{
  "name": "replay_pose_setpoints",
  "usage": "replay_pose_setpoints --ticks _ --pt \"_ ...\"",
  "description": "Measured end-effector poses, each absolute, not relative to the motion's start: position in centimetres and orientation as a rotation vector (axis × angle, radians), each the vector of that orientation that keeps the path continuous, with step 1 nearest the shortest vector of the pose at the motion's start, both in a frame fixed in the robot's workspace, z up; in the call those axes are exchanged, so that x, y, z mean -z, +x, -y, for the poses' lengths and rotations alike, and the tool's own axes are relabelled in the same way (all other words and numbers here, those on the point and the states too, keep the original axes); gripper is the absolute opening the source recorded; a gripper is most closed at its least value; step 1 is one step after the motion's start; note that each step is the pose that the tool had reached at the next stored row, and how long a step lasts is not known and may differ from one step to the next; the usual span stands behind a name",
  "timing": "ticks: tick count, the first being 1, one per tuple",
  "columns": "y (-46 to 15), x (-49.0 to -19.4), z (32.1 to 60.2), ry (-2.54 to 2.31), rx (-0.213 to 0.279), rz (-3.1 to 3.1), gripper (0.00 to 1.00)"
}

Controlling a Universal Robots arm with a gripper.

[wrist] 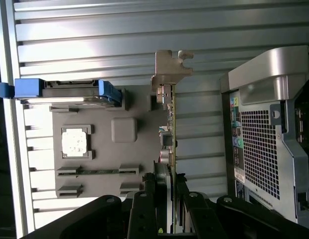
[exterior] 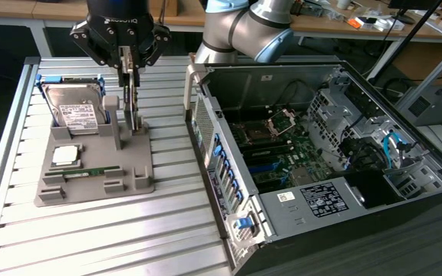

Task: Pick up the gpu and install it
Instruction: 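Pick up the gpu and move the gpu toward the slot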

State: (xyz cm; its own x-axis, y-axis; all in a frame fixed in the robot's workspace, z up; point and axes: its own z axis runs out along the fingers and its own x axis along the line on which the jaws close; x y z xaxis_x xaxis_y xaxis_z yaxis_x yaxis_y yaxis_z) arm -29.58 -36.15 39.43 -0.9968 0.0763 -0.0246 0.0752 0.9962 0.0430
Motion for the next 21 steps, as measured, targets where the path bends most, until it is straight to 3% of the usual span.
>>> replay_pose_setpoints --ticks 21 --pt "-29.6 -41.7 36.1 0.118 -0.065 -3.113 0.27"
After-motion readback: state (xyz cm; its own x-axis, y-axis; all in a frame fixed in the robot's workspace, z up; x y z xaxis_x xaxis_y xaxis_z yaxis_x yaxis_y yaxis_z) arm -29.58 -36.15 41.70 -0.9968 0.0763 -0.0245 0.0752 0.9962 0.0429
